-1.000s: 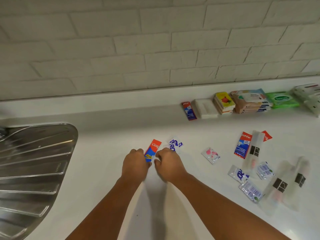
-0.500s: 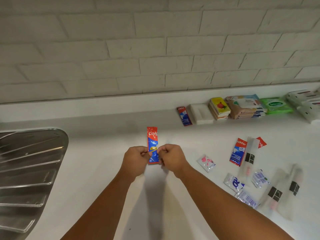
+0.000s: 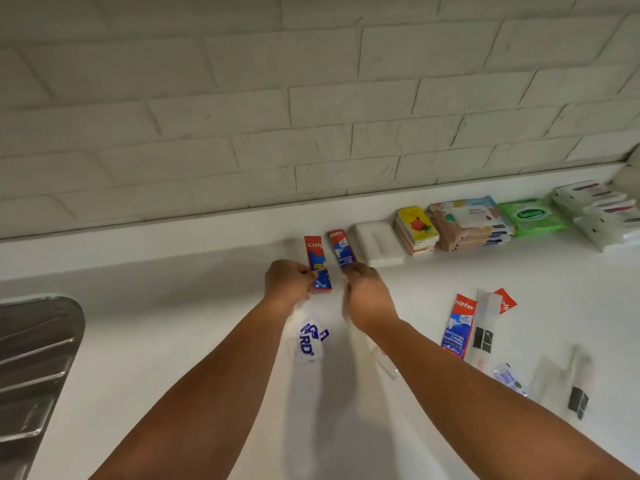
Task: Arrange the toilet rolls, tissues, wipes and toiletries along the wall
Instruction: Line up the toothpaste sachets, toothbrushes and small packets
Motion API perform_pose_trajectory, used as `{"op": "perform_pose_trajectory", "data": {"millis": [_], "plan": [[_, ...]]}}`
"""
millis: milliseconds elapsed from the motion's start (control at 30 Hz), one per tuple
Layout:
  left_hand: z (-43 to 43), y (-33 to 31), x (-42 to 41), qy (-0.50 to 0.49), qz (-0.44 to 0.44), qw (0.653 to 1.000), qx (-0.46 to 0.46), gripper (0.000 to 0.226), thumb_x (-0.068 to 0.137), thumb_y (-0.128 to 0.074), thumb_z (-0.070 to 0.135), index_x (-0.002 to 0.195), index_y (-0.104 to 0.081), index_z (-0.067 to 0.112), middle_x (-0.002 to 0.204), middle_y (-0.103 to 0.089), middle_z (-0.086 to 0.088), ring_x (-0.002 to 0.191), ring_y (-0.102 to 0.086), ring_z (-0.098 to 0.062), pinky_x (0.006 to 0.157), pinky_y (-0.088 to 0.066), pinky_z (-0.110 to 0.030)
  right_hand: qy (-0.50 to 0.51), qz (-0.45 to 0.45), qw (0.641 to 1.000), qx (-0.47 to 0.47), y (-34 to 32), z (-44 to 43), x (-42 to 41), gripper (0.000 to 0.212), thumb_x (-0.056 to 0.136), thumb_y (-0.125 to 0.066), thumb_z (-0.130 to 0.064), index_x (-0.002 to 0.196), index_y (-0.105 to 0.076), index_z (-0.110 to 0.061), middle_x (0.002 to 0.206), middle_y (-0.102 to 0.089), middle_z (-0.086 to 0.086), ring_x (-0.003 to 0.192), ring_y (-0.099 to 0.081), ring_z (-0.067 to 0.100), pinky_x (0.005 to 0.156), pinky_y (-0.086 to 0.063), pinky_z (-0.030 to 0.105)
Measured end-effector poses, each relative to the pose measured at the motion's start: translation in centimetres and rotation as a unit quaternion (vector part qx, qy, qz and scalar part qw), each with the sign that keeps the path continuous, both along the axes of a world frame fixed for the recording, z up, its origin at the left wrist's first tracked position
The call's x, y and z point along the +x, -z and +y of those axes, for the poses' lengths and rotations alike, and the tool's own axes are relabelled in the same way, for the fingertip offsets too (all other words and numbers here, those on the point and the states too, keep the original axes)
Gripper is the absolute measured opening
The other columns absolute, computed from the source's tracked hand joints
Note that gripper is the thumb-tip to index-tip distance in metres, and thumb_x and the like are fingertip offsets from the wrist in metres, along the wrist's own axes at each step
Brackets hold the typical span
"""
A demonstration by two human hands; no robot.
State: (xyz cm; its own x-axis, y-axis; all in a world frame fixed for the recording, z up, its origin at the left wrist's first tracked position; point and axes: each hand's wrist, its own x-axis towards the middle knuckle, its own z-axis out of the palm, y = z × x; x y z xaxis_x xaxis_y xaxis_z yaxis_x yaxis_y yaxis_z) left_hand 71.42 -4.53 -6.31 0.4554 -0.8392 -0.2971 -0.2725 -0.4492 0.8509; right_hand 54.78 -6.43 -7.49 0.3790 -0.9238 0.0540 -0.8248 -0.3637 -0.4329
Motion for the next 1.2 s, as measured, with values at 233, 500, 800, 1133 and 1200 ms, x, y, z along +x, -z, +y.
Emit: {"op": "perform_pose_trajectory", "data": {"millis": [233,500,800,1133,1200], "plan": [[-4.4,2.0,-0.3,-0.014,-0.040,0.998,0.045,0.011,0.080,-0.080,0.017,0.088,-0.078,0.009,0.082,-0.076,-0.014,0.077,-0.075,-0.030,0.076,-0.062,-0.044,-0.043,0.085,0.995,-0.037,1.1,-1.1,-0.7,0.050,0.076,-0.058,-0.006,0.127,-0.058,-0.005,0.130,-0.057,0.012,0.114,-0.051,0.034,0.088,-0.050,0.041],[-5.7,2.9,-0.4,0.003,-0.160,0.985,0.068,0.030,0.079,-0.081,0.035,0.092,-0.078,0.008,0.085,-0.076,-0.010,0.076,-0.073,-0.024,0.074,-0.061,-0.037,-0.057,0.123,0.991,-0.019,1.2,-1.7,-0.5,0.056,0.085,-0.052,-0.017,0.140,-0.046,-0.011,0.144,-0.043,0.007,0.130,-0.038,0.028,0.102,-0.040,0.037],[-6.1,2.4,-1.2,0.031,-0.218,0.973,0.068,0.029,0.083,-0.078,0.031,0.100,-0.078,0.008,0.093,-0.076,-0.012,0.085,-0.071,-0.026,0.068,-0.051,-0.028,-0.054,0.117,0.991,-0.018,1.4,-1.6,-0.2,0.054,0.087,-0.050,-0.017,0.141,-0.045,-0.012,0.145,-0.040,0.007,0.132,-0.037,0.028,0.105,-0.036,0.039],[-5.4,2.2,-1.5,0.049,-0.236,0.969,0.047,0.025,0.088,-0.072,0.028,0.101,-0.079,0.007,0.096,-0.077,-0.012,0.086,-0.071,-0.025,0.070,-0.048,-0.026,-0.053,0.112,0.992,-0.011,1.0,-1.3,-0.2,0.052,0.086,-0.051,-0.017,0.138,-0.048,-0.012,0.145,-0.038,0.007,0.131,-0.036,0.028,0.104,-0.036,0.039],[-5.1,1.8,-1.7,0.047,-0.243,0.968,0.039,0.025,0.091,-0.068,0.028,0.099,-0.079,0.006,0.096,-0.077,-0.013,0.087,-0.071,-0.027,0.069,-0.047,-0.026,-0.043,0.088,0.995,-0.006,0.7,-1.0,-0.5,0.051,0.083,-0.054,-0.016,0.134,-0.052,-0.012,0.144,-0.040,0.007,0.129,-0.040,0.029,0.101,-0.039,0.039]]}}
